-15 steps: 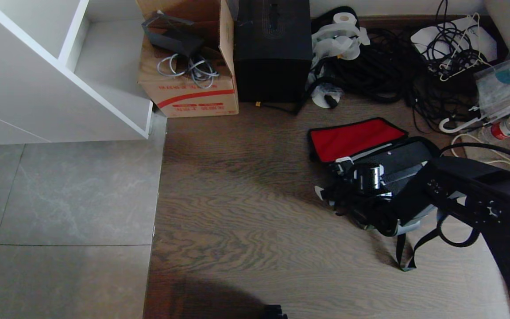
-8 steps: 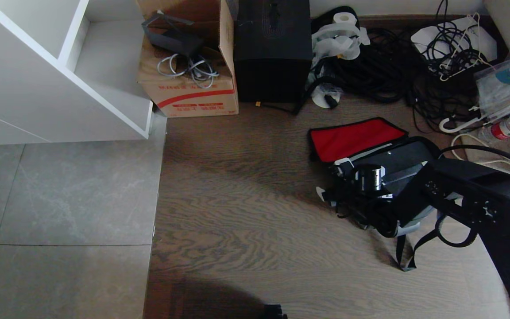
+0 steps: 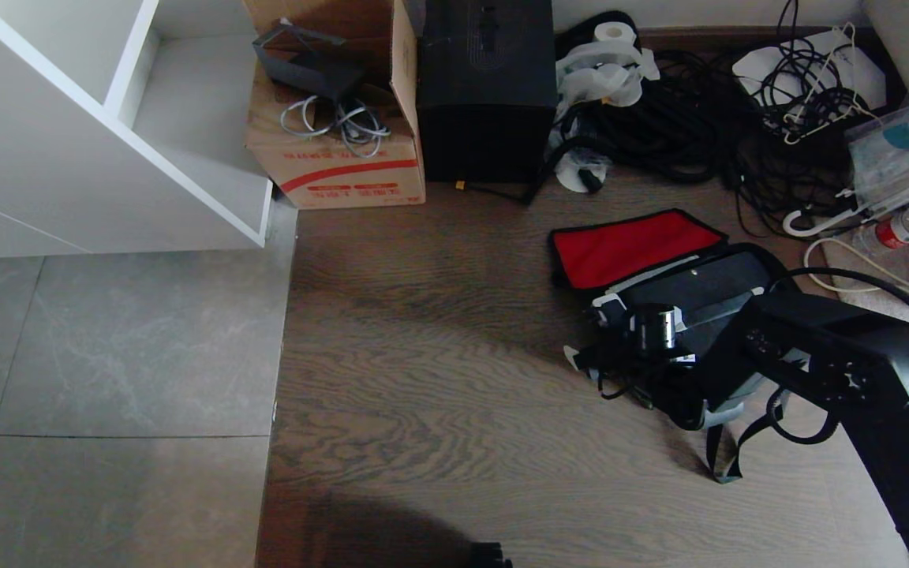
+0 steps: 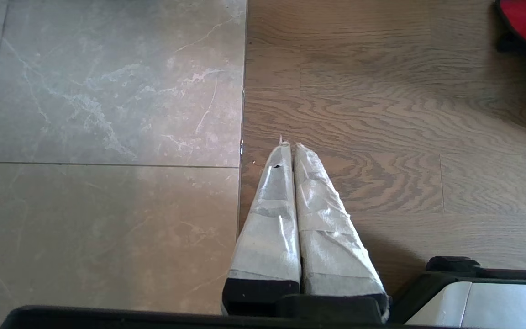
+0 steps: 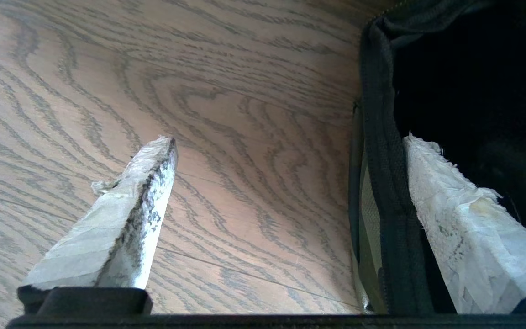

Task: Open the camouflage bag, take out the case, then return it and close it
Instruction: Close the top of the storage box

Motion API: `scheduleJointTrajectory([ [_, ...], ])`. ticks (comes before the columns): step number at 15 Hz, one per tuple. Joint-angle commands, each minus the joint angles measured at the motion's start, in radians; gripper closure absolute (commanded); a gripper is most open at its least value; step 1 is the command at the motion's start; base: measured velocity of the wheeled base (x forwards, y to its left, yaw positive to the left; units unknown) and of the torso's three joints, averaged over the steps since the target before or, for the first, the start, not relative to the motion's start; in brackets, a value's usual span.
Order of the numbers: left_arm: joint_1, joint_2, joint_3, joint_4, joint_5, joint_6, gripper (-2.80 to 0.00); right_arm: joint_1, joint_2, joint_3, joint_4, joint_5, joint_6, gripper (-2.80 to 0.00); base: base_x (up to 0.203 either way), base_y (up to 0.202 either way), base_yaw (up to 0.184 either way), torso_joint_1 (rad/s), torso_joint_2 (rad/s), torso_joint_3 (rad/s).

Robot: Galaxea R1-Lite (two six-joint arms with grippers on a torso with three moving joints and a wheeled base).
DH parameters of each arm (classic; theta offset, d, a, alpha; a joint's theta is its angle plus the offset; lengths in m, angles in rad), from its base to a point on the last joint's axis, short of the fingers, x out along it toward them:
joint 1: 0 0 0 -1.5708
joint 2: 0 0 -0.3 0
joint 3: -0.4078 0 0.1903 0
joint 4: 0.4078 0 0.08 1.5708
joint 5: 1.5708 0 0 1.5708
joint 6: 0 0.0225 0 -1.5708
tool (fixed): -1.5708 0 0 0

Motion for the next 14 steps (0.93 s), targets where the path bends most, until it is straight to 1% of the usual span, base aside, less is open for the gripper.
scheduleJointTrajectory([
  [1,0.000,-0.003,0.011,-0.001,0.000,0.000,0.00,0.001,0.012,-0.004,0.001,-0.001,-0.002,-2.80,0.000,0.000,0.000,0.000,0.00,0.000],
  [7,0.000,-0.003,0.011,-0.001,0.002,0.000,0.00,0.002,0.026,0.000,-0.007,-0.002,0.009,-2.80,0.000,0.000,0.000,0.000,0.00,0.000],
  [8,0.000,-0.003,0.011,-0.001,0.000,0.000,0.00,0.001,0.024,0.004,0.000,-0.002,0.031,-2.80,0.000,0.000,0.000,0.000,0.00,0.000],
  [9,0.000,-0.003,0.011,-0.001,0.002,0.000,0.00,0.001,0.021,-0.002,0.011,0.002,0.060,0.00,0.000,0.000,0.000,0.000,0.00,0.000],
  [11,0.000,-0.003,0.011,-0.001,0.002,0.000,0.00,0.001,0.016,-0.004,0.050,-0.001,0.062,0.00,0.000,0.000,0.000,0.000,0.00,0.000],
  [14,0.000,-0.003,0.011,-0.001,0.002,0.000,0.00,0.001,0.013,-0.001,0.042,-0.001,0.061,0.00,0.000,0.000,0.000,0.000,0.00,0.000],
])
